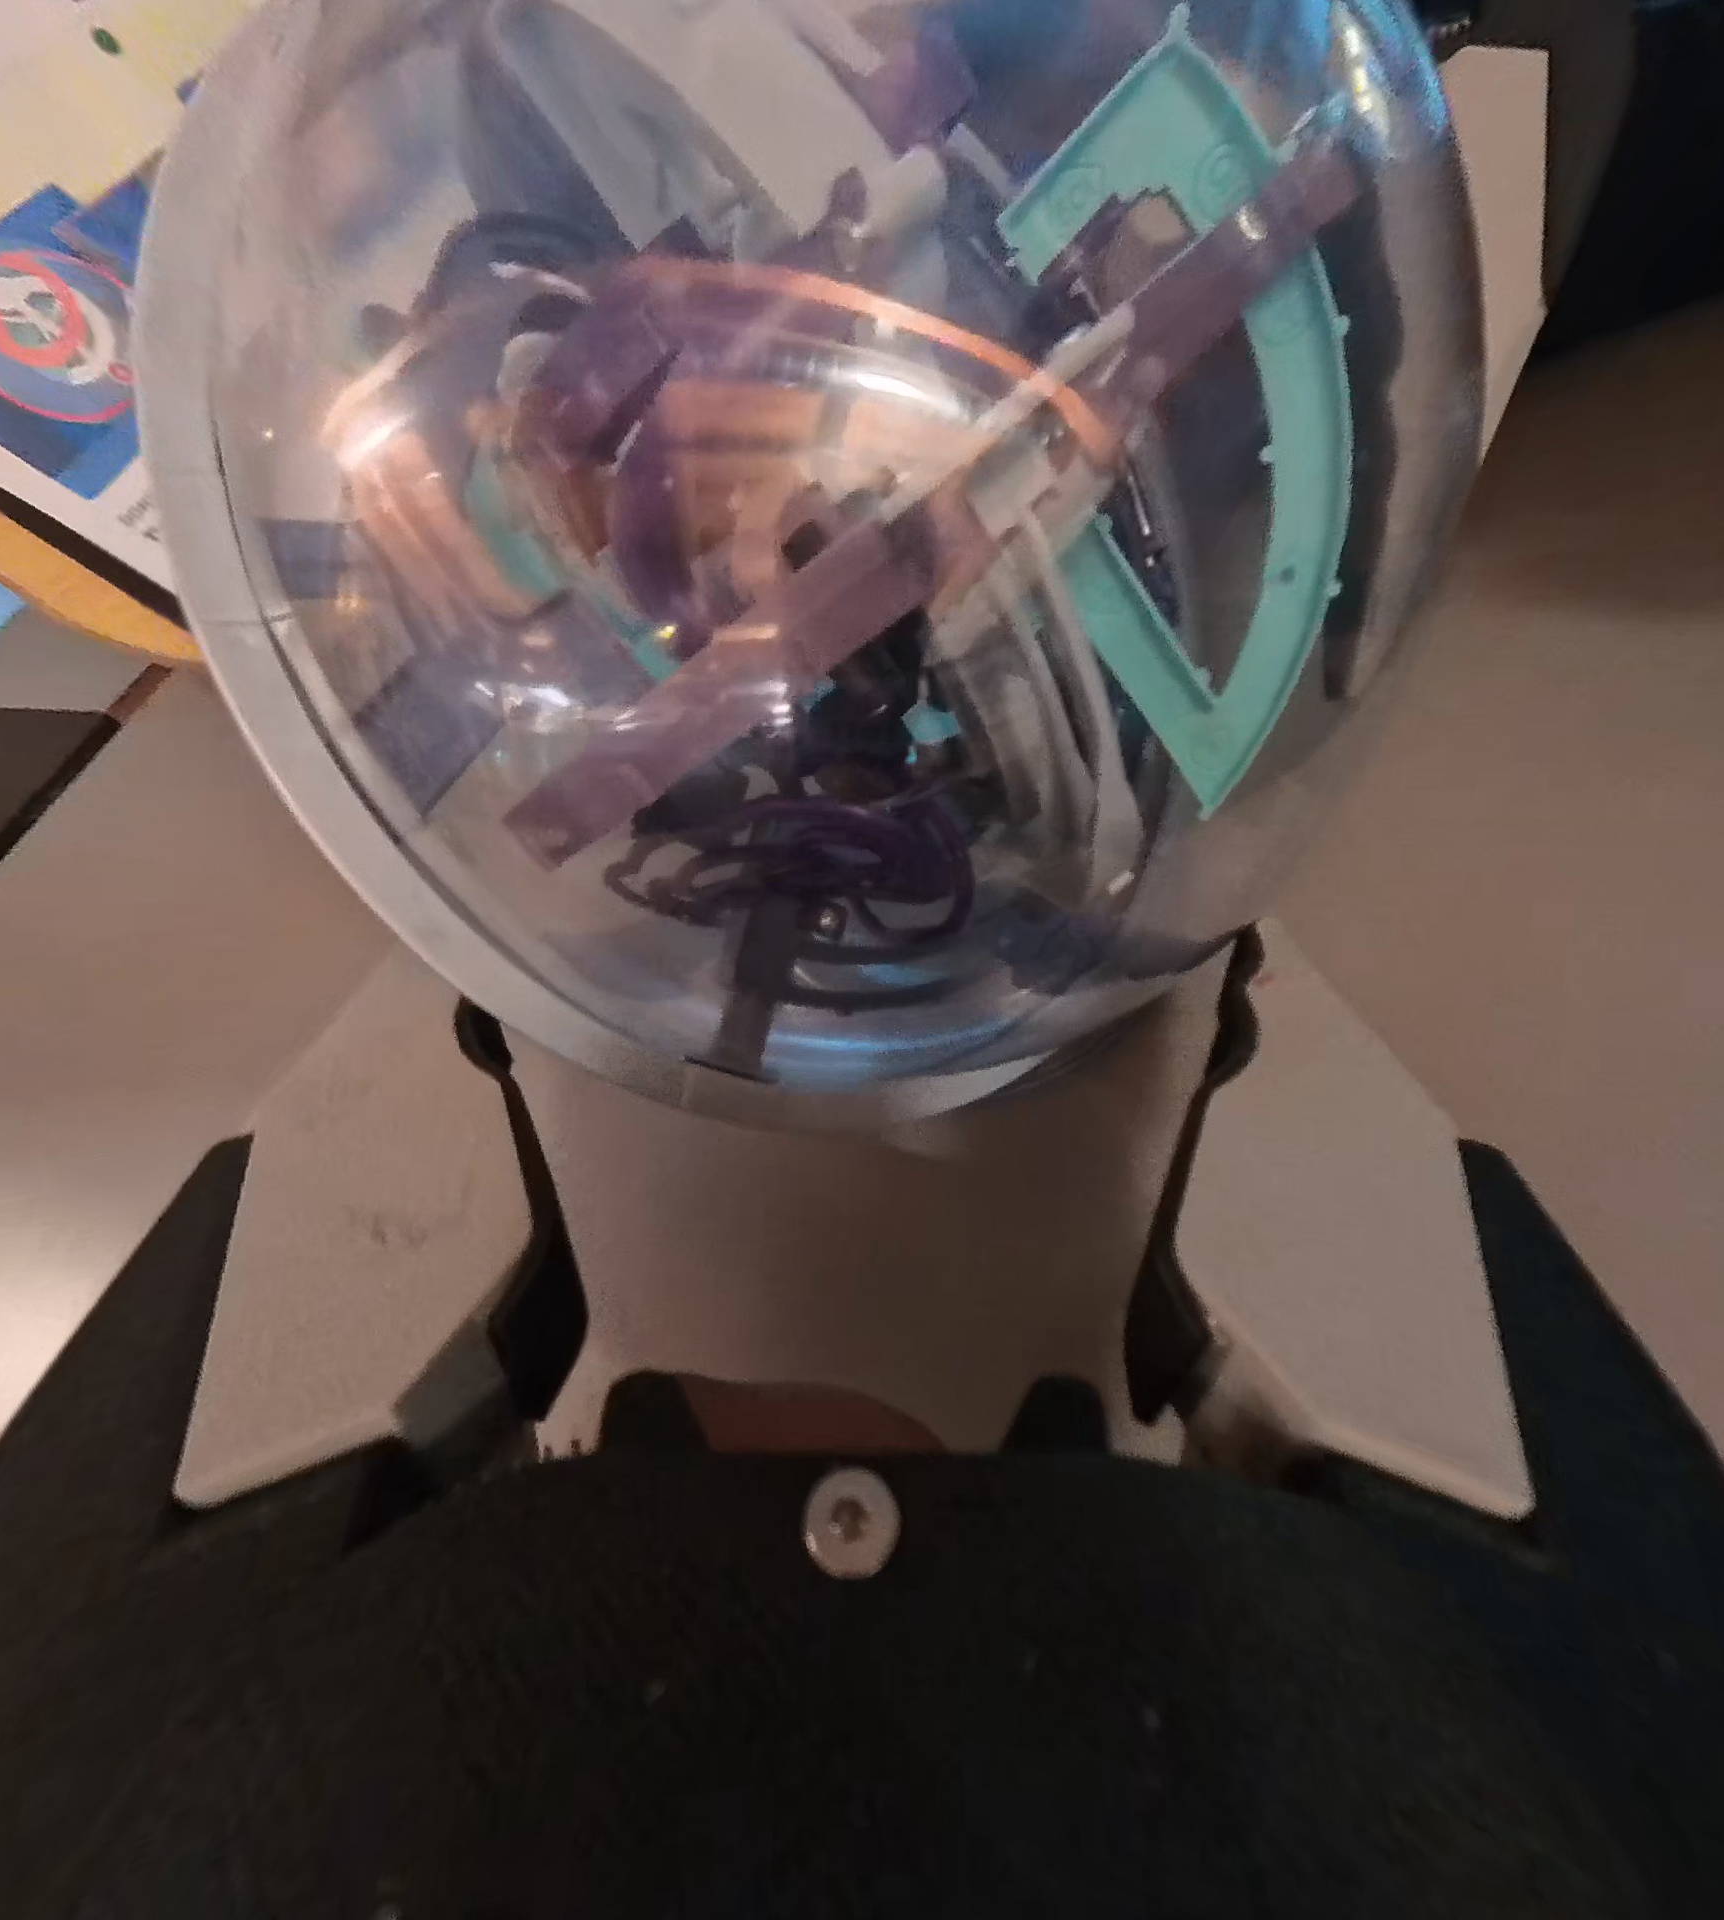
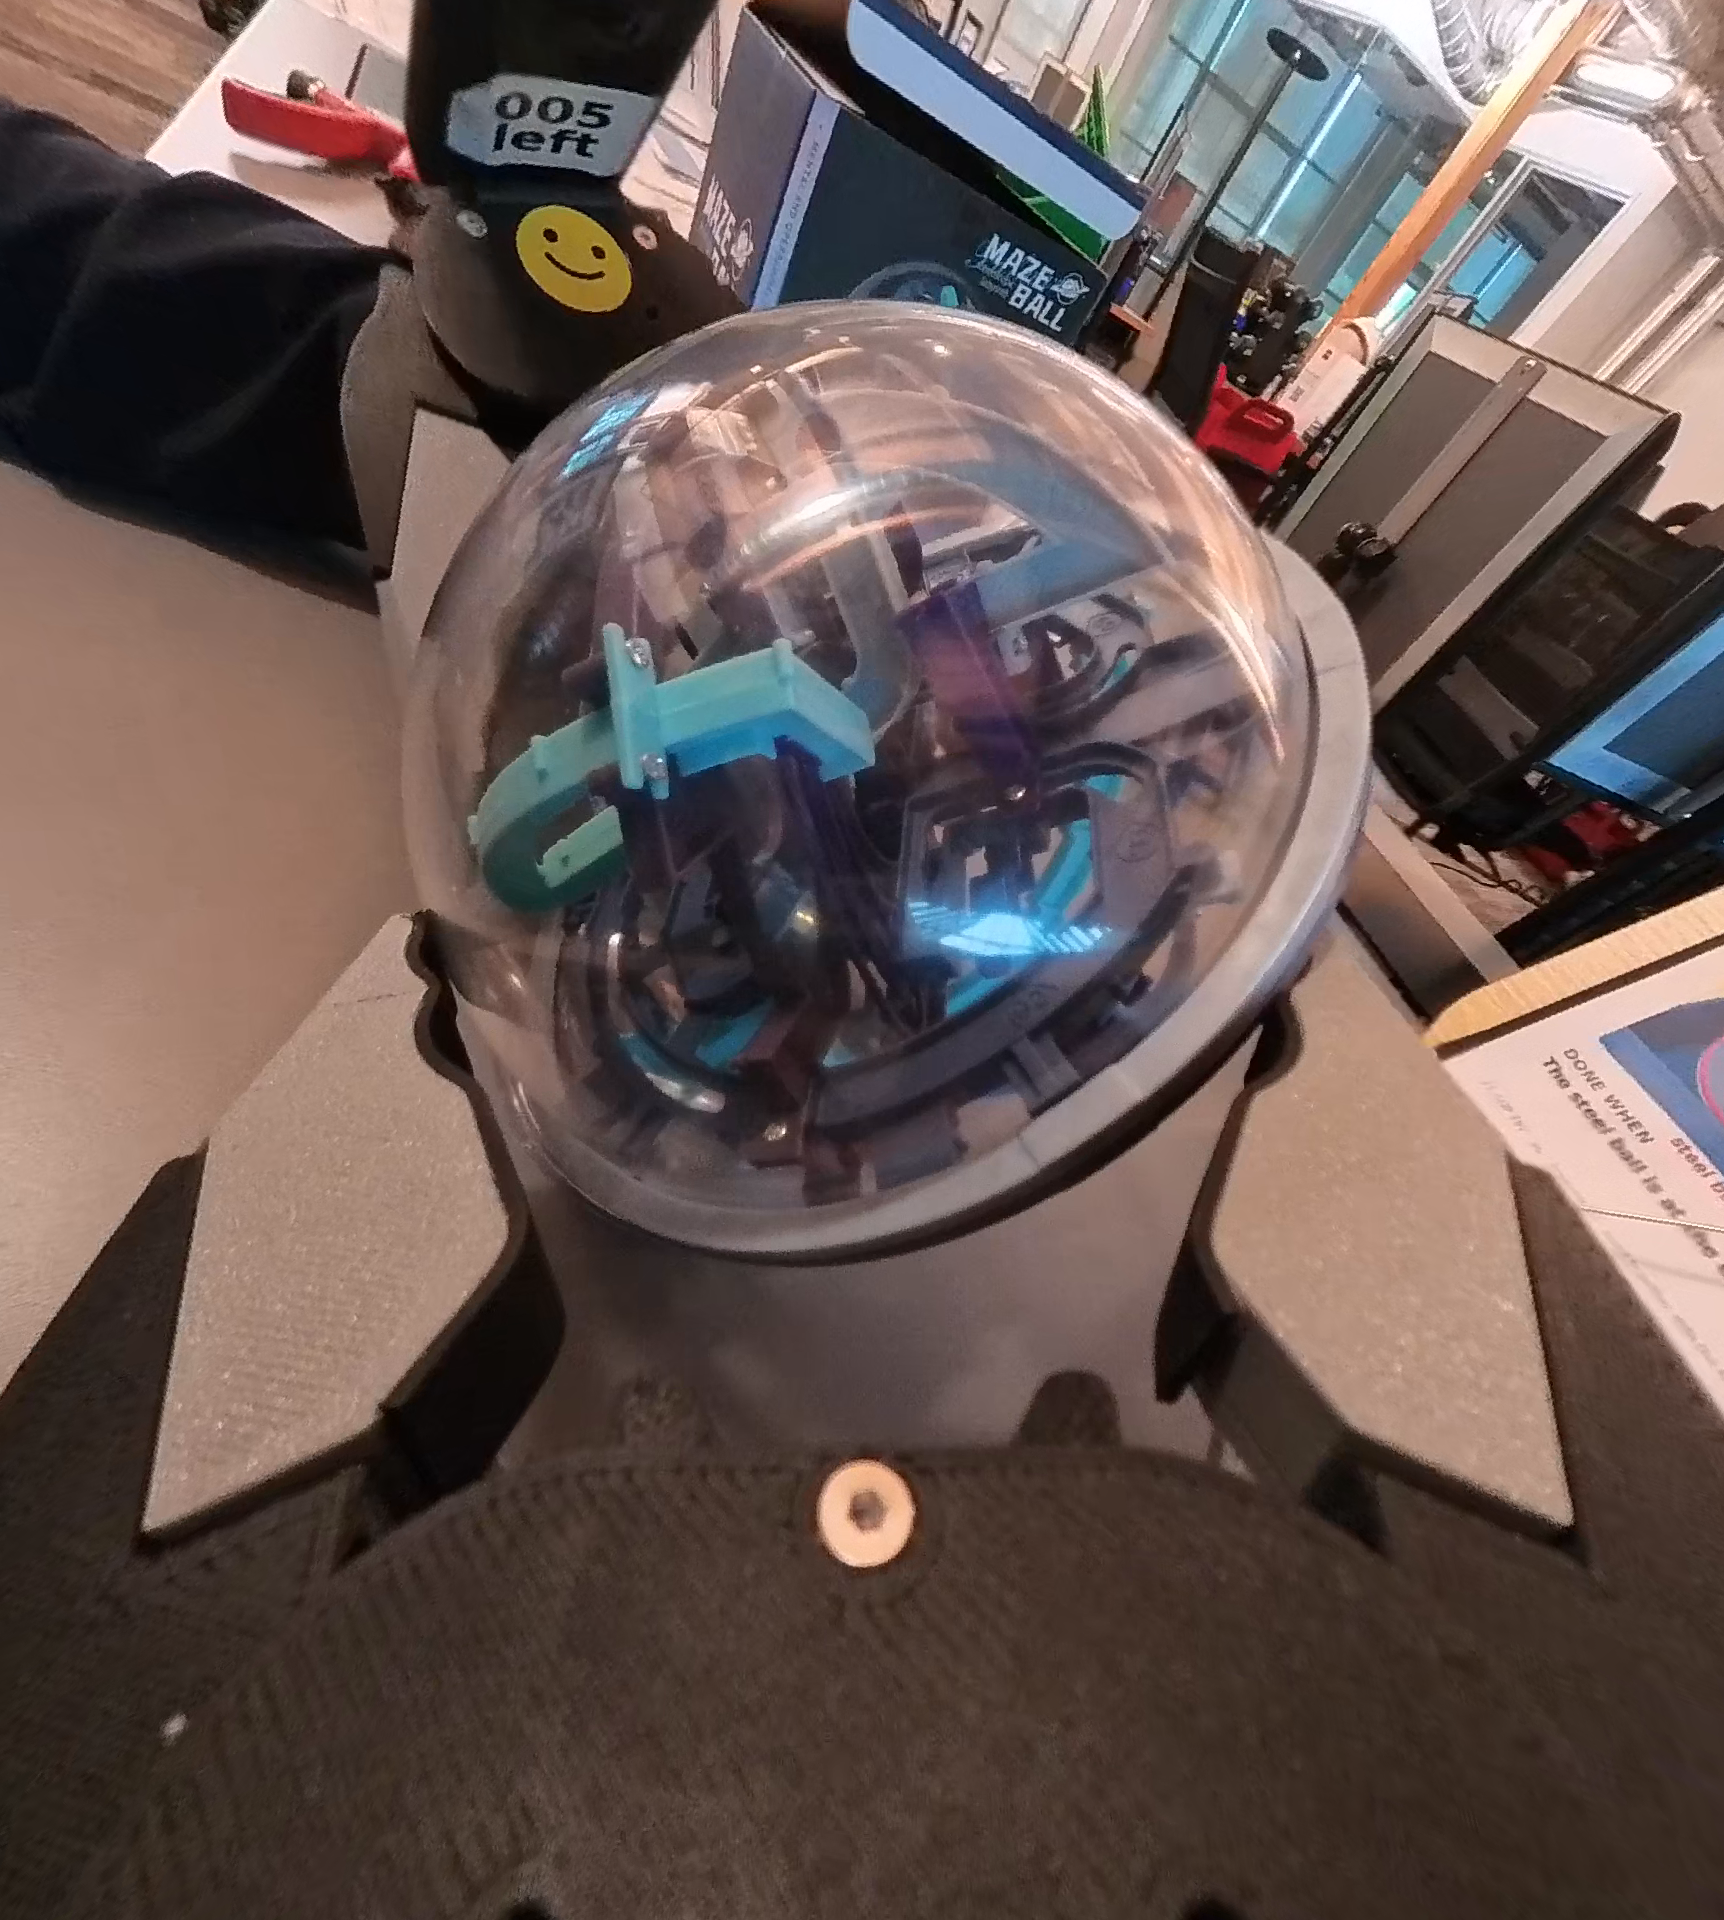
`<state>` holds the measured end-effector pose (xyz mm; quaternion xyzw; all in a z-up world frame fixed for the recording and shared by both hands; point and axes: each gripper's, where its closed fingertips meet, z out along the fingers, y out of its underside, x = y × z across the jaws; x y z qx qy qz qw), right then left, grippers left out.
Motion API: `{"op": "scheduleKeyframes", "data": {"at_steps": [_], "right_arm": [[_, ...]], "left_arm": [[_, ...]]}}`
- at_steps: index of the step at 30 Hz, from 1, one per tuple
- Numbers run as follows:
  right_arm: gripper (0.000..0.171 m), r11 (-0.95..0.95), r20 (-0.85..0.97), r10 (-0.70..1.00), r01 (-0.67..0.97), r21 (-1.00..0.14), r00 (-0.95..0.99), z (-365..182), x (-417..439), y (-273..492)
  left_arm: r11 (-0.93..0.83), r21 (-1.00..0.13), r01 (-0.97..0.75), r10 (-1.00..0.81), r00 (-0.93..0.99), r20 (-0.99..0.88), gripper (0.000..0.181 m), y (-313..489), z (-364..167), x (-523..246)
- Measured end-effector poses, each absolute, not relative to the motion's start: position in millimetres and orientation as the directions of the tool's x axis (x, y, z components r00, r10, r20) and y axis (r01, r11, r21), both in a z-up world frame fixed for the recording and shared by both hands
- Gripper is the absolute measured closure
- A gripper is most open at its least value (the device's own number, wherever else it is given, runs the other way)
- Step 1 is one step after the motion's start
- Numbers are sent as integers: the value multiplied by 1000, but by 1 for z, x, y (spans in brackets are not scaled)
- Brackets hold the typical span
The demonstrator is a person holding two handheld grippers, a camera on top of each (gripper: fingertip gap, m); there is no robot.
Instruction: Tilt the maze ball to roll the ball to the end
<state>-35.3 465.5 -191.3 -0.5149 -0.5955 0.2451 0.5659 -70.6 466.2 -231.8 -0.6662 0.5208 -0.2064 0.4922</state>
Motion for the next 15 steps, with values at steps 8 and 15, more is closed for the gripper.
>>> {"op": "scheduleKeyframes", "data": {"at_steps": [8,15], "right_arm": [[23,320,386,907,320,-892,168,-191,-35,465],[23,320,386,907,318,-892,170,-191,-35,465]], "left_arm": [[19,-858,-514,-899,367,-240,50,466,-237,-72],[30,-848,-529,-888,376,-266,52,468,-238,-73]]}}
